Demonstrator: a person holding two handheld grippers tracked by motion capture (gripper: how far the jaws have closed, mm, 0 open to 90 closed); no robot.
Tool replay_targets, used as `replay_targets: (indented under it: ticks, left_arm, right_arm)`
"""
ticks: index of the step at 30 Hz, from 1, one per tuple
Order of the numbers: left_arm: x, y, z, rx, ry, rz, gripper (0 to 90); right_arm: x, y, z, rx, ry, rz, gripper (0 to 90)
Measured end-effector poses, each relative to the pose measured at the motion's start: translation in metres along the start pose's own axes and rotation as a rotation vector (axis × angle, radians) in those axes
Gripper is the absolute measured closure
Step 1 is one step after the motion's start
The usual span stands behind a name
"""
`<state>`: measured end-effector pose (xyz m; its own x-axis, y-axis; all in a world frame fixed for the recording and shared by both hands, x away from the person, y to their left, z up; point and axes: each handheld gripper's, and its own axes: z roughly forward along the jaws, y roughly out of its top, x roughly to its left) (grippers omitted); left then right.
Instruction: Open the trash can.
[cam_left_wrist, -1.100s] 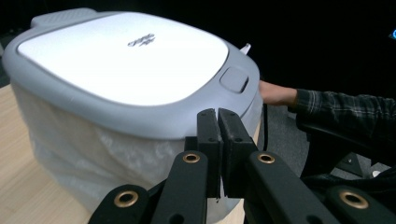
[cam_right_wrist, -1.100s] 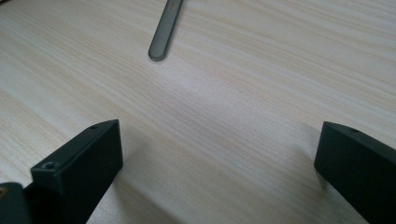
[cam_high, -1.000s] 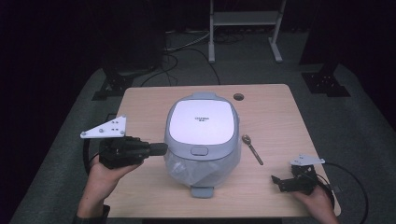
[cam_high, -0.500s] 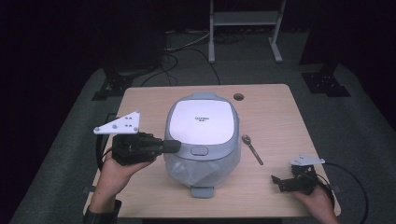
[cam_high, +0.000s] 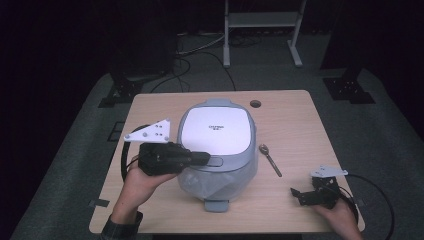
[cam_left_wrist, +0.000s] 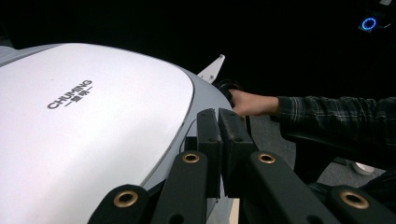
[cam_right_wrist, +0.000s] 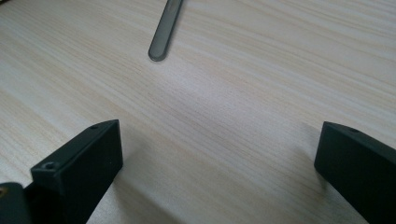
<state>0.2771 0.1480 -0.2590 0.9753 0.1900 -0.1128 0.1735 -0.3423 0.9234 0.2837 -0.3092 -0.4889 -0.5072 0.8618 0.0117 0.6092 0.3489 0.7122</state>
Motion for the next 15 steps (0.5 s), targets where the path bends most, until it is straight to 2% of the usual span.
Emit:
replay_targets:
  ticks: [15]
  left_arm:
    - [-0.001, 0.0, 0.015, 0.033, 0.006, 0.005, 87.6]
  right_arm:
    - [0.0, 0.0, 0.0, 0.0, 0.0, 0.0, 0.0]
